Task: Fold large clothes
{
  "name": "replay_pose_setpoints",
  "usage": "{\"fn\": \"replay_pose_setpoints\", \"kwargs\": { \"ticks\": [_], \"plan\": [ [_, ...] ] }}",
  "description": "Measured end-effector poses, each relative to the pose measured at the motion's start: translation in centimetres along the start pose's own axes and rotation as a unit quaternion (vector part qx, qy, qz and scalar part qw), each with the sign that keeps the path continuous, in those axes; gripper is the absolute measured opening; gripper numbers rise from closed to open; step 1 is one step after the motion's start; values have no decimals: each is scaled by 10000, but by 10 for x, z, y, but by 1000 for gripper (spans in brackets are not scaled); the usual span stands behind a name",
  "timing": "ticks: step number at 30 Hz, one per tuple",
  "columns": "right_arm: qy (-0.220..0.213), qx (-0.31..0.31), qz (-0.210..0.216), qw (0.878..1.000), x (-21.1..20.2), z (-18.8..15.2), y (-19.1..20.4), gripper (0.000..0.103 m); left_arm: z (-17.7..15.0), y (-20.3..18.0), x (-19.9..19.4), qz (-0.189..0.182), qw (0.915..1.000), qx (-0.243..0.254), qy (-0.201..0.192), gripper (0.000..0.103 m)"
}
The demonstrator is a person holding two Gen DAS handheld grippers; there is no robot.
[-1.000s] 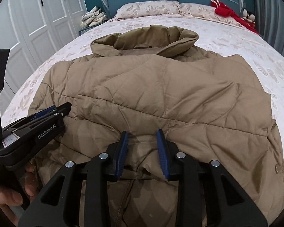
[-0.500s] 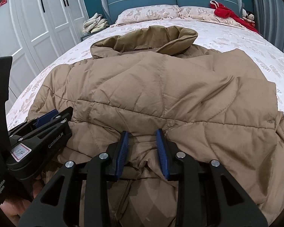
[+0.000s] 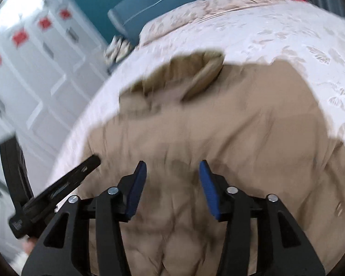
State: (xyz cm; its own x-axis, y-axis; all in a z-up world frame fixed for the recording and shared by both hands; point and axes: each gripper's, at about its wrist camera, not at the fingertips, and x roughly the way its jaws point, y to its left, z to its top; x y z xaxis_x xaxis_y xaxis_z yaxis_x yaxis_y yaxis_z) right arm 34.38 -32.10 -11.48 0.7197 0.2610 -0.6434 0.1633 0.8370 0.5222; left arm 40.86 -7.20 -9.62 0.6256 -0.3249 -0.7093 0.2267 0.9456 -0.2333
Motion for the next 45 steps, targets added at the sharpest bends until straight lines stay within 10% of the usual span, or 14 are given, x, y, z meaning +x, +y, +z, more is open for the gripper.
{"fn": "replay_pose_setpoints", "kwargs": {
  "ticks": [8,12,16,24,35,45],
  "plan": [
    [41,1502,375,9879,56,86,-37,47,79,-3,76,-543,9914,-948,719,55],
    [259,1784,300,9832,94,87,-52,7,76,-4,111,-341,9913,-890,908,24],
    [243,1122,-87,9934,104,75,-55,1,50,4,132,-221,9934,-620,934,15],
    [73,-264,-883,9957,118,53,-38,0,23,-3,136,63,9992,-123,376,16],
    [510,61,-767,9957,91,58,-49,5,31,2,119,41,9985,39,546,18],
    [-248,-431,-1109,9926,48,160,-3,9,152,-10,85,470,9981,398,71,18]
  ]
}}
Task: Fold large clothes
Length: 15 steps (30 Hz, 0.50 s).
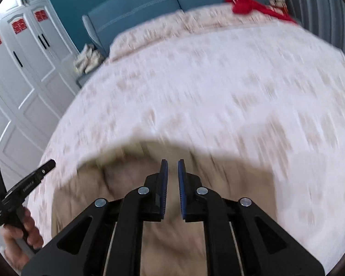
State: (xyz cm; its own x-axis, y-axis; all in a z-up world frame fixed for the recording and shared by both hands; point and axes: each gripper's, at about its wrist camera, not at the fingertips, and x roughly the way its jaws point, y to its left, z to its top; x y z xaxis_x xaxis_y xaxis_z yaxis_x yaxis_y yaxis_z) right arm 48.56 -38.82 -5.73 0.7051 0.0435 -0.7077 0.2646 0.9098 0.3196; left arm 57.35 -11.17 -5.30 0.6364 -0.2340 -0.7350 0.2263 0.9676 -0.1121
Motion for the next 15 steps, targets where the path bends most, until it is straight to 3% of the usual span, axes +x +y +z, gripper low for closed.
{"fn": "replay_pose_setpoints", "kwargs": {
  "ticks": [2,4,6,9,15],
  "plan": [
    [-146,134,111,9997,22,21,15,10,20,-9,23,36,9996,-232,166,18],
    [-150,385,149,9990,51,29,20,19,26,-17,46,234,9988,-368,229,18],
    [34,501,-12,9987,79,26,18,19,19,-23,72,423,9974,-365,450,18],
    [438,338,-109,9984,109,3,18,18,-7,-22,103,422,9943,-427,877,18],
    [647,-253,-31,9976,99,-41,20,16,-51,-12,94,199,9978,-179,610,18]
  ]
}}
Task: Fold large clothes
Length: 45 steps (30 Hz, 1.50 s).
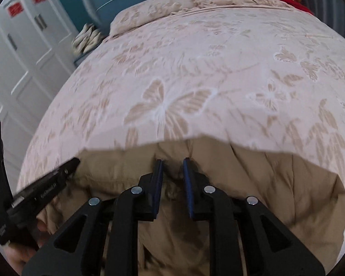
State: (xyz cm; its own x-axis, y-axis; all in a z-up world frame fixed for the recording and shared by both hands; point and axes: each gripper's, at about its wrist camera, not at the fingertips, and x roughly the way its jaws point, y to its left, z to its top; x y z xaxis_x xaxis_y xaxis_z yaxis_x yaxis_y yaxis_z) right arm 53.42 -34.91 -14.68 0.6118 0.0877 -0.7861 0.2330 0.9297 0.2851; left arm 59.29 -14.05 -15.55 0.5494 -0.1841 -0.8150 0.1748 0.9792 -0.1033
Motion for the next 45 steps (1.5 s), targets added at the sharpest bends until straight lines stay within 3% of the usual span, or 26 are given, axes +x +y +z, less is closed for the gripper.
{"fn": "replay_pose_setpoints", "kwargs": {
  "ticks": [4,18,45],
  "plan": [
    [29,-157,-75,9998,8,-15,-5,14,-16,-2,3,29,9998,118,-148,18],
    [-510,-392,-258,9976,25,-37,-1,13,-39,-17,13,451,9950,319,-835,17],
    [-778,-524,-354,9950,28,-40,5,13,-44,-34,21,1053,9871,641,-1018,17]
  ]
}}
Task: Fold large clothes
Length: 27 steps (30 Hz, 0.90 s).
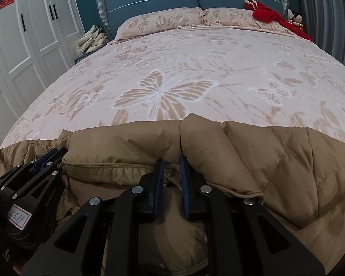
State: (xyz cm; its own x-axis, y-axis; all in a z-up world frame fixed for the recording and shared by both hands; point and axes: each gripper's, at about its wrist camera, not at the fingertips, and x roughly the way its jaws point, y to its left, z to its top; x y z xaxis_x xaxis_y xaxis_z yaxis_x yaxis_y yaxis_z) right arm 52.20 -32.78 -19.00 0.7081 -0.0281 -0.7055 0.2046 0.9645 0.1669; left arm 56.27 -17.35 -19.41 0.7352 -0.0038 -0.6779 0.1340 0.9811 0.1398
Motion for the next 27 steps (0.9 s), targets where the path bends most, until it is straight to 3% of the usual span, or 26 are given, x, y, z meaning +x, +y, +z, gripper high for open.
{"fn": "replay_pose_setpoints", "kwargs": {
  "ticks": [27],
  "plan": [
    [-19,-9,0,10000,0,-1,0,13,-1,-4,1,92,9999,40,-26,16]
  ]
}}
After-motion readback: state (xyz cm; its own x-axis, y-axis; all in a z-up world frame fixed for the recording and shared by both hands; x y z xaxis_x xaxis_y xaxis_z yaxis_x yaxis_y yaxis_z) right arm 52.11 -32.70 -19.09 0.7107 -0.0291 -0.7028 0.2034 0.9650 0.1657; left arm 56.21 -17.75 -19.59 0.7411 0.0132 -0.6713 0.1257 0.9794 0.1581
